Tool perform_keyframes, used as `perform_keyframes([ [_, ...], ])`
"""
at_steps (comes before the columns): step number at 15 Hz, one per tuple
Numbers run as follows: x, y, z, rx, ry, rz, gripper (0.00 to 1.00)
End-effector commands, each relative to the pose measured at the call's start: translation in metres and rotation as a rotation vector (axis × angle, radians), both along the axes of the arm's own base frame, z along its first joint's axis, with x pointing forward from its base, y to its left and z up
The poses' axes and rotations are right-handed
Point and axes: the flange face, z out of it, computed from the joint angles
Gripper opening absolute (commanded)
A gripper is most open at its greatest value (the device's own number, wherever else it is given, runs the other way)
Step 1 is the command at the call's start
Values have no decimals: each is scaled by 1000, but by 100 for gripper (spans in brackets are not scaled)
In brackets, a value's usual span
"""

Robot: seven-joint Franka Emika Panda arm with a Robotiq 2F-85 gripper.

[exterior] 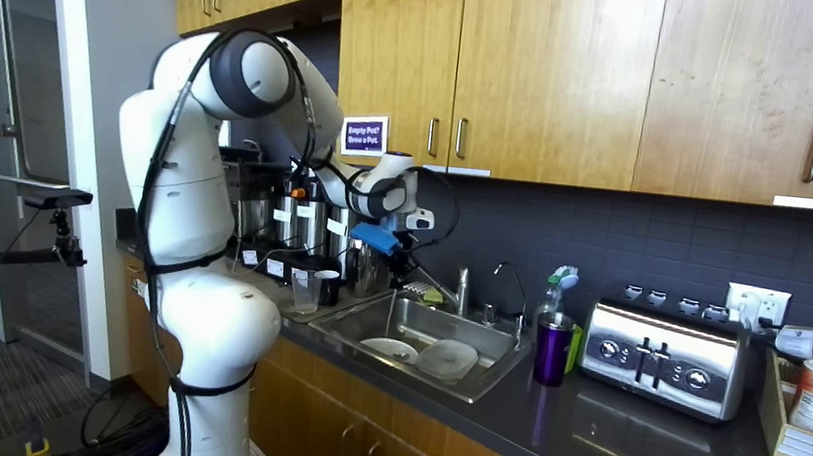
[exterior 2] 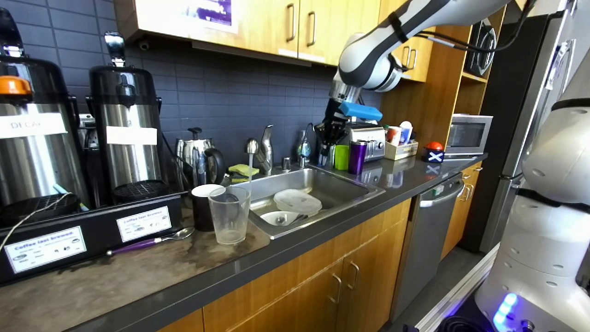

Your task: Move the faucet head to the left and then push the faucet handle upwards

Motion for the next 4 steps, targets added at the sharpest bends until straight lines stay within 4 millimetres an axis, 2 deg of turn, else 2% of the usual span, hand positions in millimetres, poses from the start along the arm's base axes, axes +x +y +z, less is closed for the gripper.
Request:
perform_keyframes([
  [1, -66, 0, 15, -10, 89, -2, 0],
  [2, -78, -1, 19, -16, 110, 1, 0],
  [3, -47, -1, 10, -12, 92, 13, 1],
  [4, -59, -1, 13, -15, 105, 15, 1],
])
